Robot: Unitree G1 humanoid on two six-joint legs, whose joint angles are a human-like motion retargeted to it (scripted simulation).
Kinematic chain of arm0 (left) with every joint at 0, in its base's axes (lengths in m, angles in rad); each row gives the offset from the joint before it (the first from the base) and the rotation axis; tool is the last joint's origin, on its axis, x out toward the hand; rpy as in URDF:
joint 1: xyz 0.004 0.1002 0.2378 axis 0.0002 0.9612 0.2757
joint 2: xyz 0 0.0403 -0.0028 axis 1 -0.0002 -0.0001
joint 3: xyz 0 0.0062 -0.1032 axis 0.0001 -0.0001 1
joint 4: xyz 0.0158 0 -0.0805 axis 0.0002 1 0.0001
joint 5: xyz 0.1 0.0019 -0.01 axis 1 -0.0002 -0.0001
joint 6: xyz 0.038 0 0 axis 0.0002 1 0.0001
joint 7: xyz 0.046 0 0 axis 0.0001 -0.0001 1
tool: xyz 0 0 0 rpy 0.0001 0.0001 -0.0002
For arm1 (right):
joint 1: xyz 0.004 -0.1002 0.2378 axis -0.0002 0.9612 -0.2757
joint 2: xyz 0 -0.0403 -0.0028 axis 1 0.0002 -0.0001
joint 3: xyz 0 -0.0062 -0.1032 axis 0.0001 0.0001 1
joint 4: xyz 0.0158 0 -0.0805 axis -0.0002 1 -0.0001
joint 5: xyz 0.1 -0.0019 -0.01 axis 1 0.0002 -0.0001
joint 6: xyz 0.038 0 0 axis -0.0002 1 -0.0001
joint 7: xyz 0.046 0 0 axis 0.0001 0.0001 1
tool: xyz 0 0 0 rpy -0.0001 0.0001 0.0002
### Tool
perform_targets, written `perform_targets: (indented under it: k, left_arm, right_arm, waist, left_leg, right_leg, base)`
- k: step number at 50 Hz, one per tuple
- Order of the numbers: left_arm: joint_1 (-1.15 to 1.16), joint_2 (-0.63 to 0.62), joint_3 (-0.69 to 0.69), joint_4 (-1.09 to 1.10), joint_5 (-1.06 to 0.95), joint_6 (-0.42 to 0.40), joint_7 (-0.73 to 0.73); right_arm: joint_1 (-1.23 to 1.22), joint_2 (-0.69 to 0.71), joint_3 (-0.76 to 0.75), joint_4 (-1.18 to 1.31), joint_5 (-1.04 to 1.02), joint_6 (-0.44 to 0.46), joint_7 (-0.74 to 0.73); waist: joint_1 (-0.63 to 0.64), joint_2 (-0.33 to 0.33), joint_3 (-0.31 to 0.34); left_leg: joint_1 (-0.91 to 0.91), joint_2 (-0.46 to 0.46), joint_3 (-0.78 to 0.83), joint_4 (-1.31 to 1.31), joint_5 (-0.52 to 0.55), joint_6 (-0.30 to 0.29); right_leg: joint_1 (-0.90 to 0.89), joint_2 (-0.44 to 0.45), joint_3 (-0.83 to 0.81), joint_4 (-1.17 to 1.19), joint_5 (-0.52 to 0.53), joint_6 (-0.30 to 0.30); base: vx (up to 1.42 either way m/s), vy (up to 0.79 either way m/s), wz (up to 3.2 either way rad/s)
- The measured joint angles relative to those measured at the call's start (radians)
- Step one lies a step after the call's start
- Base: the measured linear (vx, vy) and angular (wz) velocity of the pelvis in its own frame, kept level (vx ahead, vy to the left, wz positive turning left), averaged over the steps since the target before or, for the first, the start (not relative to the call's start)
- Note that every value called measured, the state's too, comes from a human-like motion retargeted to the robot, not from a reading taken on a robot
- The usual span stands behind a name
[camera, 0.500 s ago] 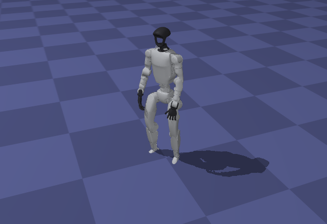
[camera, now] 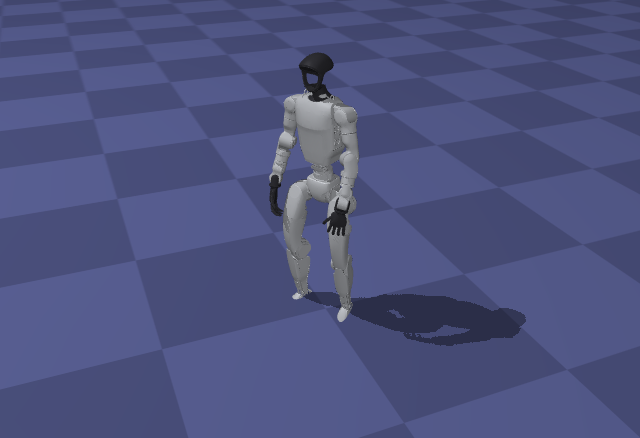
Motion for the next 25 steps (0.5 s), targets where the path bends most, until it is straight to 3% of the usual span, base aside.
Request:
perform_targets:
  k: [25]
  left_arm:
    - [0.008,0.013,0.044,0.007,-0.031,0.013,0.031]
  right_arm:
    - [-0.006,0.018,-0.024,-0.010,0.010,0.002,-0.017]
  waist:
    - [0.001,-0.002,0.001]
  left_leg:
    - [-0.035,0.033,0.002,0.087,-0.034,0.004]
  right_leg:
    - [0.018,0.025,0.006,-0.046,0.015,0.004]
  base:
    - [0.00,0.00,0.00]
